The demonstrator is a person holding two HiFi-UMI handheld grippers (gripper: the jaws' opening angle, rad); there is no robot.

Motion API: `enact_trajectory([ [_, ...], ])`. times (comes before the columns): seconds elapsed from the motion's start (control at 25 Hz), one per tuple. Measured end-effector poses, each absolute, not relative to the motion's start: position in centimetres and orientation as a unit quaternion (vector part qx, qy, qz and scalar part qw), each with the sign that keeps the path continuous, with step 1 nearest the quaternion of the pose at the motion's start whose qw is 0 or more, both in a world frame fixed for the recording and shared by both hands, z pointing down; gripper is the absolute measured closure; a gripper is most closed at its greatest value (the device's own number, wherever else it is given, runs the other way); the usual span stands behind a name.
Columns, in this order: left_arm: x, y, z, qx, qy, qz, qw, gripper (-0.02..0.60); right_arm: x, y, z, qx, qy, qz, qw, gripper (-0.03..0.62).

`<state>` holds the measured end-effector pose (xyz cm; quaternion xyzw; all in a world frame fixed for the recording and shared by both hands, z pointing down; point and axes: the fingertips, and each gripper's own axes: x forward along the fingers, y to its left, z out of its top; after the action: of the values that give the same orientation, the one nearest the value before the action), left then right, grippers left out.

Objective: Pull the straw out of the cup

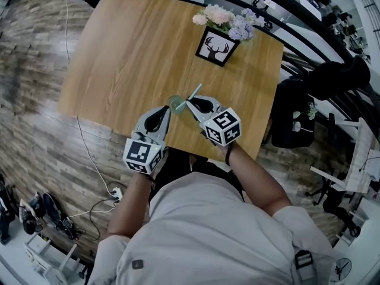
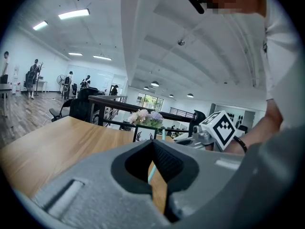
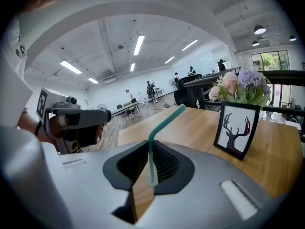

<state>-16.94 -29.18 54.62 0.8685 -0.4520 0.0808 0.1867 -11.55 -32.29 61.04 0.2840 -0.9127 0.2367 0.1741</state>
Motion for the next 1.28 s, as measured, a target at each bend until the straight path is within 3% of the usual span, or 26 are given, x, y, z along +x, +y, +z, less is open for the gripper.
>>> enact_trajectory([
  [0.8,-10.1,-21.2,44.9,0.863,-0.493,0.059,0.095,0.577,-5.6,-25.7,47.6,0.251,-0.956,0.114,0.102,0.553],
  [1.28,-7.1,-15.4,41.0,0.852,-0.517,0.057,0.061,0.577,-1.6,-19.0,44.7,0.209,-0.969,0.096,0.087,0.553],
])
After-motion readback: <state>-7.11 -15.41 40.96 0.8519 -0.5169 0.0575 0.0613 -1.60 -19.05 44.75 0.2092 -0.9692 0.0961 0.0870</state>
